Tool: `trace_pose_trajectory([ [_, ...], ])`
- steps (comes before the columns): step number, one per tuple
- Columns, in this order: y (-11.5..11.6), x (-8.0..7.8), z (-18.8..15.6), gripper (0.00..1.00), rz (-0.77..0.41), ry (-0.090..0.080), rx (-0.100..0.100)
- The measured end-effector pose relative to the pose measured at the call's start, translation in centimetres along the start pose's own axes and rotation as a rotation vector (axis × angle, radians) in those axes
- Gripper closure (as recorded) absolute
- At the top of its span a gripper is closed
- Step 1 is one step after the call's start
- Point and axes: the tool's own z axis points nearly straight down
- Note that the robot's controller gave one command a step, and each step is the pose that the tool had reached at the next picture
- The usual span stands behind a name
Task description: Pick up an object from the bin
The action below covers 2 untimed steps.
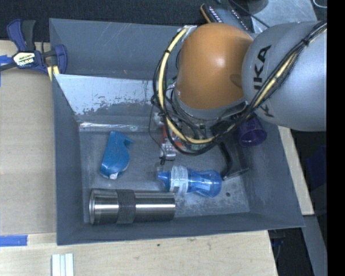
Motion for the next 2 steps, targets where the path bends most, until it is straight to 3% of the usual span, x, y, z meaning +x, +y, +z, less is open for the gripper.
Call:
trace_pose_trajectory([
  [1,-0.1,-0.2,-0.5,0.00,0.003,-0.009,-0.001],
  [2,2.0,-1.2,5.1,0.00,-0.287,-0.005,-0.001],
])
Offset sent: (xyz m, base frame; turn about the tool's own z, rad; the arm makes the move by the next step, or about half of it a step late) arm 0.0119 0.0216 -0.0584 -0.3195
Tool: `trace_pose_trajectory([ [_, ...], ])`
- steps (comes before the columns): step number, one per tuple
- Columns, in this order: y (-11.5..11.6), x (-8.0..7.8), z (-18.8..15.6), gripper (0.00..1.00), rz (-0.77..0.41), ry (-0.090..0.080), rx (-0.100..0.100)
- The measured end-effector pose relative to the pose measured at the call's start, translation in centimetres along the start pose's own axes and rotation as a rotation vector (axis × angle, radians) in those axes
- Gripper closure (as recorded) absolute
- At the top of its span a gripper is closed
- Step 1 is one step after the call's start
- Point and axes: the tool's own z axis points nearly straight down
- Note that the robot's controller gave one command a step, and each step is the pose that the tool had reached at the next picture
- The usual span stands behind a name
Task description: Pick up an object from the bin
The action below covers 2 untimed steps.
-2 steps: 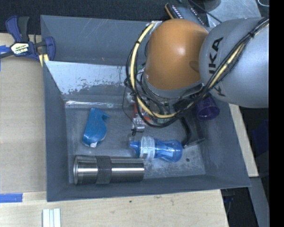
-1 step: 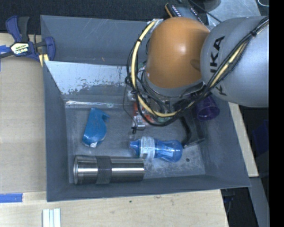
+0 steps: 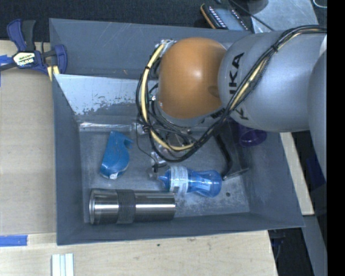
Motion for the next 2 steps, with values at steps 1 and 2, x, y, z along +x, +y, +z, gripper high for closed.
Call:
trace_pose_trajectory([
  [1,-7.5,1.4,-1.8,0.00,0.294,-0.007,0.000],
  [2,-0.1,1.6,-2.1,0.00,0.297,-0.002,0.000],
])
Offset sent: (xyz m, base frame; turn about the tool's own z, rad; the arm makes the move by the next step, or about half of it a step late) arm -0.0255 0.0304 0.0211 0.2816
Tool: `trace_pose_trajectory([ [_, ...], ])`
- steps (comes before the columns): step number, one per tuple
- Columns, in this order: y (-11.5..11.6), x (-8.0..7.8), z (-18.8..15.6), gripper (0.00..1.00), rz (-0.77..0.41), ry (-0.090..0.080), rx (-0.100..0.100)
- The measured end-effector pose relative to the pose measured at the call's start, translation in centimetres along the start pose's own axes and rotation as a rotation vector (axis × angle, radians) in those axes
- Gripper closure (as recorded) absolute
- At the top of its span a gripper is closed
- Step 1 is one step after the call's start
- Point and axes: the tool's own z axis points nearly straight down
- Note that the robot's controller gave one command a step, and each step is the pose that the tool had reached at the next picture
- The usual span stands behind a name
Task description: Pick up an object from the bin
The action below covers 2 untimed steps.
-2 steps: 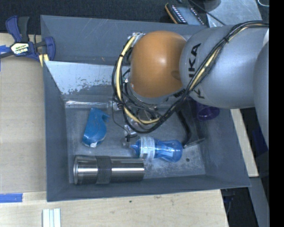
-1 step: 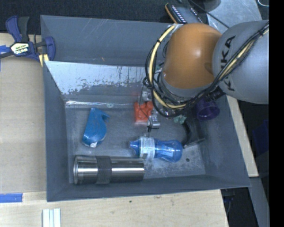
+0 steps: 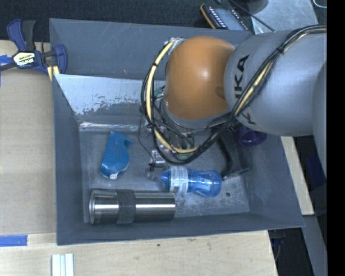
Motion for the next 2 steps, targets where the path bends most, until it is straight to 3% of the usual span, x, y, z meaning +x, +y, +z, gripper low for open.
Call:
trace_pose_trajectory([
  [1,-5.4,-0.6,-0.1,0.00,-0.382,-0.003,0.000],
  [2,-1.8,-0.3,2.1,0.00,-0.223,-0.001,0.000],
])
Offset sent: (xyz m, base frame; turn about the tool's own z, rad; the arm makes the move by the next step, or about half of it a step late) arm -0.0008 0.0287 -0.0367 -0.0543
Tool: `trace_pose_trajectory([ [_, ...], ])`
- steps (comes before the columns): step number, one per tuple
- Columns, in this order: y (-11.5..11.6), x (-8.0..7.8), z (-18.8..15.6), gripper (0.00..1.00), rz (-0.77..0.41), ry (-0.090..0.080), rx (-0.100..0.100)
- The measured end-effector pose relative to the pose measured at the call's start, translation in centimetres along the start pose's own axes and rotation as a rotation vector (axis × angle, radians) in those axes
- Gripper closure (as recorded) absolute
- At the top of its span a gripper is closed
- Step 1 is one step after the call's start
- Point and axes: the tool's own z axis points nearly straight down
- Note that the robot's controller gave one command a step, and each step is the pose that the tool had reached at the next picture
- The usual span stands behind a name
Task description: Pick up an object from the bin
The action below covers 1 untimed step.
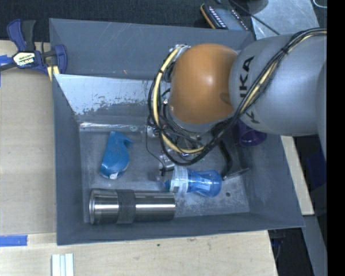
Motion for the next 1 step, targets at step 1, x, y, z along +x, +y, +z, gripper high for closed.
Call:
trace_pose_trajectory([
  [1,-1.16,2.97,0.86,0.00,-0.015,-0.003,0.000],
])
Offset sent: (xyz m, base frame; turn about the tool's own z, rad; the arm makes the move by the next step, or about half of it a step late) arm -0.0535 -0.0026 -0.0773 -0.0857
